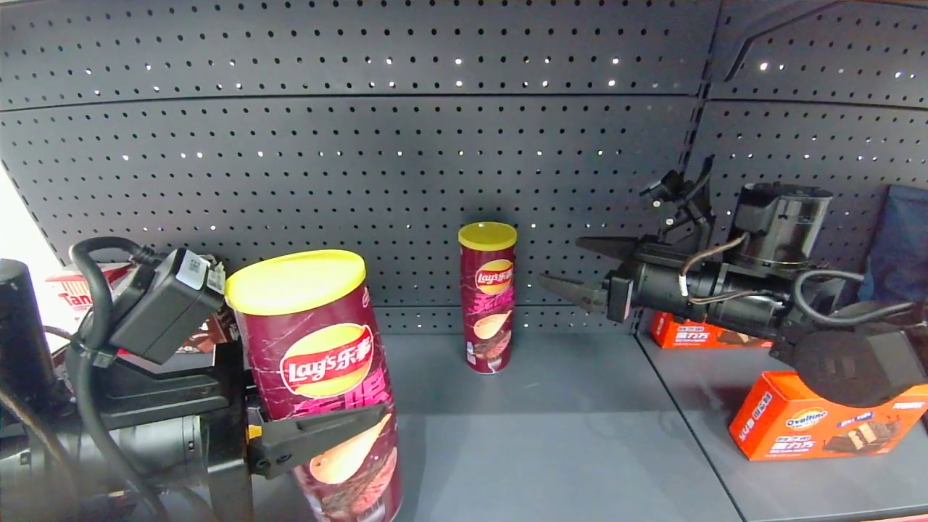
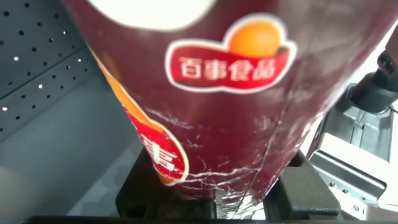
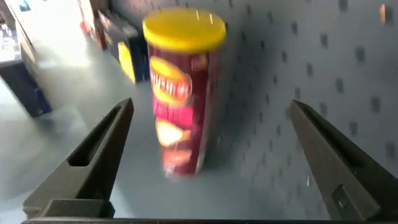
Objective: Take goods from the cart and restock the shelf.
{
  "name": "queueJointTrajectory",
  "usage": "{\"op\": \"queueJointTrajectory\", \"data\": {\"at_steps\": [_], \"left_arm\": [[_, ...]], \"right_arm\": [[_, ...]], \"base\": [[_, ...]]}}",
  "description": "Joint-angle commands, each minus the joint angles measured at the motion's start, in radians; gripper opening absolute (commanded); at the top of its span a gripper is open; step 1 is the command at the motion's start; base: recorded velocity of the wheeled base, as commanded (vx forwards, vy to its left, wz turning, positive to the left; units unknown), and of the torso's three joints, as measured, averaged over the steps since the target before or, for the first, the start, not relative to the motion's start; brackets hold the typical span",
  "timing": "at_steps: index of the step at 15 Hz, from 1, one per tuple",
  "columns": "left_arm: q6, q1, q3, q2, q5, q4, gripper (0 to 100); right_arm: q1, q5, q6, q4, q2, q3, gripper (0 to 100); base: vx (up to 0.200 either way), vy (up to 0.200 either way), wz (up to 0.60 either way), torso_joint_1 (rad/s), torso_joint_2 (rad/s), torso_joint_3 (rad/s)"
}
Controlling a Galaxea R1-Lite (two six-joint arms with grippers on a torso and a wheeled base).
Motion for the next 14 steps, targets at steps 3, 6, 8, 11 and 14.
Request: {"op": "queueJointTrajectory", "data": {"at_steps": [3,6,8,11,14], "left_arm": [[0.001,-0.002,-0.004,0.015,-0.001,-0.001,0],[0.001,-0.002,-0.001,0.02,0.0,-0.001,0],[0.001,-0.002,0.004,0.02,0.0,-0.001,0],[0.001,-0.002,0.004,0.02,0.0,-0.001,0],[0.001,0.001,0.006,0.018,0.002,-0.001,0]], "right_arm": [[0.002,0.092,-0.005,-0.156,0.128,-0.008,100],[0.021,0.106,-0.004,-0.162,0.165,-0.016,100],[0.025,0.124,-0.002,-0.163,0.197,-0.024,100],[0.038,0.138,-0.002,-0.168,0.237,-0.039,100],[0.045,0.138,-0.002,-0.168,0.289,-0.059,100]], "base": [[0.0,0.0,0.0,0.0,0.0,0.0],[0.0,0.0,0.0,0.0,0.0,0.0],[0.0,0.0,0.0,0.0,0.0,0.0],[0.0,0.0,0.0,0.0,0.0,0.0],[0.0,0.0,0.0,0.0,0.0,0.0]]}}
